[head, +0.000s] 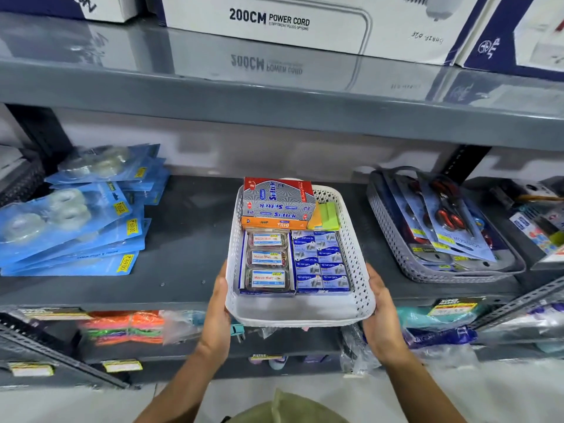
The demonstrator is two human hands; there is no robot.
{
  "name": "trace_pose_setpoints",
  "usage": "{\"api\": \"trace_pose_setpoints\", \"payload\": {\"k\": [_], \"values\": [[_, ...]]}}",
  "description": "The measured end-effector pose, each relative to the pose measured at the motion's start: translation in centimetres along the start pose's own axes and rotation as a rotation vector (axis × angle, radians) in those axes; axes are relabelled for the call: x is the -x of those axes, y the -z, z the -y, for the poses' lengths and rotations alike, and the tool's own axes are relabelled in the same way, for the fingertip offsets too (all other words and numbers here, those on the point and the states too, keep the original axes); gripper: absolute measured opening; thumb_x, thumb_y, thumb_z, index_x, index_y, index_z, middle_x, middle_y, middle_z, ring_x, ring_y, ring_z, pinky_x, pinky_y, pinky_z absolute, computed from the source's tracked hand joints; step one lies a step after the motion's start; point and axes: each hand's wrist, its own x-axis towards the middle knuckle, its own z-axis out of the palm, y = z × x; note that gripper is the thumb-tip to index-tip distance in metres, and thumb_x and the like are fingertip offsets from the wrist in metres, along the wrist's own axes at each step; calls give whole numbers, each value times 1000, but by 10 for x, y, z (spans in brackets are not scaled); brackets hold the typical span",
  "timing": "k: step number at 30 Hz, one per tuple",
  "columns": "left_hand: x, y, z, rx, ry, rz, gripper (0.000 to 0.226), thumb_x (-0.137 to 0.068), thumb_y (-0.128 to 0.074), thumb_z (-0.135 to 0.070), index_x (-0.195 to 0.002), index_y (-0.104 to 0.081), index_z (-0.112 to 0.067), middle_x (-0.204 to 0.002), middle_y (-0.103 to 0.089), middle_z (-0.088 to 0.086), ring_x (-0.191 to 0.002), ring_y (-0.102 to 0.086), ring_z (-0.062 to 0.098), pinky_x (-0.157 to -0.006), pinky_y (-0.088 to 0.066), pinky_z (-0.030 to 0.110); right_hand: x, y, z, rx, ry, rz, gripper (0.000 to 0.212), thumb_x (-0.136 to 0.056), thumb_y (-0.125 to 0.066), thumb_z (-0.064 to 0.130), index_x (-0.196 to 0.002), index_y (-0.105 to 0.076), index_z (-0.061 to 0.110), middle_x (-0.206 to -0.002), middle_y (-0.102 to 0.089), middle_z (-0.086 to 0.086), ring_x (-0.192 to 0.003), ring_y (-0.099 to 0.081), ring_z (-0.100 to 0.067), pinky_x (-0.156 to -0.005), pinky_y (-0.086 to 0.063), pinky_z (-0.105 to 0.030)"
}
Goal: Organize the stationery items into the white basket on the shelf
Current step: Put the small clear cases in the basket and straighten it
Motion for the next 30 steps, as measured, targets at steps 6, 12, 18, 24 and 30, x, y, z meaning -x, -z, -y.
{"api": "trace_pose_setpoints", "payload": {"k": [6,12,18,24,30], "values": [[-3,-9,3,106,-17,-102,41,-103,-23,-31,-137,-46,-25,-118,-69,-11,-106,-65,8,-76,-54,18,-9,6,-18,155,44,-207,37,-102,-33,31,-131,-55,26,-135,-58,4,-128,-51,-13,-114,-30,-43],[-24,-8,9,135,3,-160,40,-103,-25,-20,-138,-42,-21,-129,-59,1,-106,-63,10,-81,-56,22,-32,11,-23,211,38,-226,34,-101,-37,31,-126,-60,32,-133,-59,8,-126,-53,-12,-112,-33,-40],[-56,-10,8,105,-26,-144,39,-101,-24,-11,-131,-47,-20,-108,-70,-15,-96,-67,5,-73,-55,19,-67,7,-16,277,72,-264,34,-102,-37,16,-130,-56,15,-127,-62,1,-113,-58,-9,-93,-42,-15],[-76,-13,6,38,-63,-130,38,-102,-23,-10,-127,-48,-22,-106,-71,-15,-97,-66,1,-74,-53,16,-89,6,-17,287,62,-282,36,-102,-36,14,-133,-53,11,-128,-59,-2,-109,-58,-8,-81,-44,-6],[-82,-9,12,12,-38,-159,35,-103,-26,-18,-130,-47,-27,-113,-64,-11,-96,-66,1,-72,-54,16,-91,6,-20,272,62,-306,36,-102,-35,13,-132,-54,9,-125,-62,-5,-102,-62,-9,-78,-47,-9]]}}
